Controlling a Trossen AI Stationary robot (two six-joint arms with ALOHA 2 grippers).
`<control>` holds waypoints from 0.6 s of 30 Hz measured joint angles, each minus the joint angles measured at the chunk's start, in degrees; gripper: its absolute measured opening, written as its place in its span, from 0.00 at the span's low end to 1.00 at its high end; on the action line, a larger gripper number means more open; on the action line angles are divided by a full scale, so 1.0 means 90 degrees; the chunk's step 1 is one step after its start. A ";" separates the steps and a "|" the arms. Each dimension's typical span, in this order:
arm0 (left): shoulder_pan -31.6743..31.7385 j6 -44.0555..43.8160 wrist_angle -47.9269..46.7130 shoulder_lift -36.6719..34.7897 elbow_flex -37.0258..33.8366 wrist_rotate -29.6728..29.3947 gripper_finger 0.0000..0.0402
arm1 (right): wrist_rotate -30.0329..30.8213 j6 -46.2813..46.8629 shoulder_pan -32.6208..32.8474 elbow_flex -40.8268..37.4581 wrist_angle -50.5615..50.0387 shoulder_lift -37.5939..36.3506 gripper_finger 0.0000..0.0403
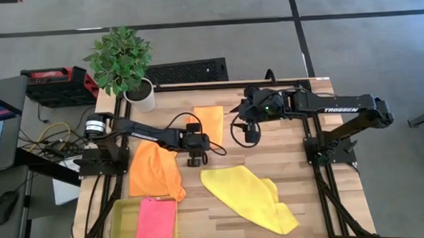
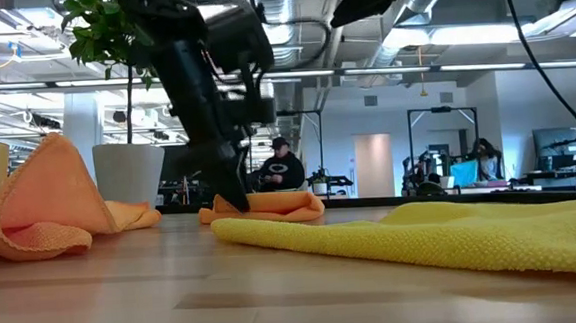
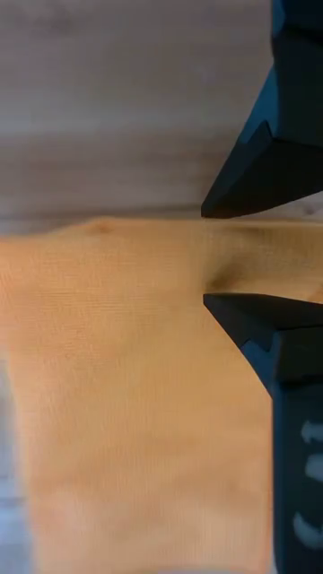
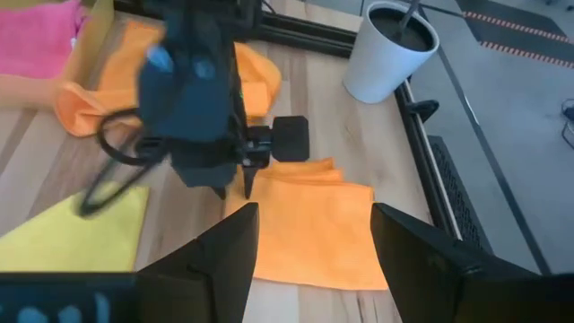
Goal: Fold microfiber towels
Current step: Put the top folded orange microfiber towel into the yellow bin
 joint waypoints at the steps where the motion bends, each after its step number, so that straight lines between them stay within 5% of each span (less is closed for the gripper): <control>1: 0.0034 -0.0001 -0.0009 0.0091 -0.0009 0.0006 0.35 | -0.0003 0.0000 0.0004 0.0000 -0.0001 0.0000 0.59; 13: 0.0083 0.0209 0.0012 0.0469 0.0023 -0.0046 0.34 | 0.0000 0.0005 0.0005 0.0002 0.0005 0.0000 0.59; 18: 0.0100 0.0135 -0.0116 0.0527 0.0025 -0.0039 0.23 | 0.0109 0.0005 0.0005 0.0002 0.0005 0.0000 0.59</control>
